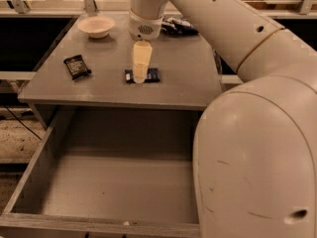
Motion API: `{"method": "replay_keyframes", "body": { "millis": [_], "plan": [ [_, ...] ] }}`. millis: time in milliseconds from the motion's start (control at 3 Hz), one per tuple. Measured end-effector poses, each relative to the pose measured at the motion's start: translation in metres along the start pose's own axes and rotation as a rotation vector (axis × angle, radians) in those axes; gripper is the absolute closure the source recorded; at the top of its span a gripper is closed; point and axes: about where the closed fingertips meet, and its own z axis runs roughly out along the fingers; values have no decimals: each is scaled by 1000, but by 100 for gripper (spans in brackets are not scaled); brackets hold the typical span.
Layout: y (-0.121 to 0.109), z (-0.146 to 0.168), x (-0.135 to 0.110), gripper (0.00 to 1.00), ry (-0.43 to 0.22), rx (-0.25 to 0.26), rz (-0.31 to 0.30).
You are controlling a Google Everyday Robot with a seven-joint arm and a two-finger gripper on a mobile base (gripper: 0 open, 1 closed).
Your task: Place rxbar blueberry into top drawer
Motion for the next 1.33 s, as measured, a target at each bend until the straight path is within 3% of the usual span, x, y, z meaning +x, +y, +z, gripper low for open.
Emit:
{"method": "replay_keyframes", "body": {
  "millis": [667,1333],
  "plan": [
    [-8,43,21,1,22,-71,41],
    [-8,43,21,5,22,-71,41]
  ]
}}
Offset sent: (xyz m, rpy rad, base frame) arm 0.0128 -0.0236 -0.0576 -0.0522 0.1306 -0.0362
